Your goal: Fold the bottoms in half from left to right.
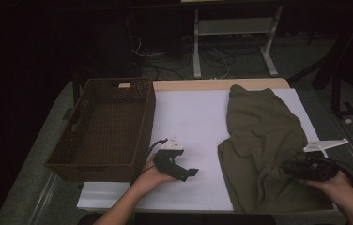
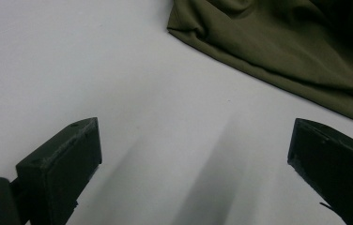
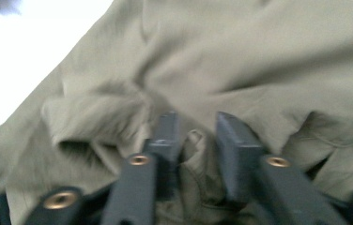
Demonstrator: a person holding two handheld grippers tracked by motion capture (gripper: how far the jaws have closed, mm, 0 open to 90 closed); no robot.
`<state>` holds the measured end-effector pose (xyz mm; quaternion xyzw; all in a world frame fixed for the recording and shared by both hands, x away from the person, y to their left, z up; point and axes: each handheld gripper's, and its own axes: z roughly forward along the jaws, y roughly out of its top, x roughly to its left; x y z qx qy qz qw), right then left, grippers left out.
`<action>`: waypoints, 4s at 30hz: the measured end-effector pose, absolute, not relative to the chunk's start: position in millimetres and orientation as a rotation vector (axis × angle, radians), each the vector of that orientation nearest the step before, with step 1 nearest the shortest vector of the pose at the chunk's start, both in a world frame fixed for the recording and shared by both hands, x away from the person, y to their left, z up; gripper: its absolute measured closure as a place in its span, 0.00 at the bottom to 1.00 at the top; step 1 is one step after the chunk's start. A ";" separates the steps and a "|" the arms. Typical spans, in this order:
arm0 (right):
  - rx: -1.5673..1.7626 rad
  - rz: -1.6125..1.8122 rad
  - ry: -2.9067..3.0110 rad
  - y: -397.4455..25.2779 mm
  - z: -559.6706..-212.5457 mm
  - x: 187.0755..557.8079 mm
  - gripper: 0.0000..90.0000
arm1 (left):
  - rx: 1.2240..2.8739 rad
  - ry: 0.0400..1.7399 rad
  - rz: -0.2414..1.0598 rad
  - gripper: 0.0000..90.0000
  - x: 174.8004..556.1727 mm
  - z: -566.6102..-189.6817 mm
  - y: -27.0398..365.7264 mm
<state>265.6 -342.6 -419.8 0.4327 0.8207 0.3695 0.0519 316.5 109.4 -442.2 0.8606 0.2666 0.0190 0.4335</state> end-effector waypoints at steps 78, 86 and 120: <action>1.270 1.150 2.369 -322.8 -412.7 340.6 0.45 | 2.255 0.587 0.036 0.64 383.1 -450.7 -11.5; 1.310 1.116 2.330 -332.8 -413.6 342.9 0.45 | 2.288 0.549 0.057 0.94 379.2 -447.9 -11.9; 1.600 0.866 2.253 -377.3 -440.7 343.9 0.69 | 2.277 0.639 0.041 0.95 385.7 -443.3 26.9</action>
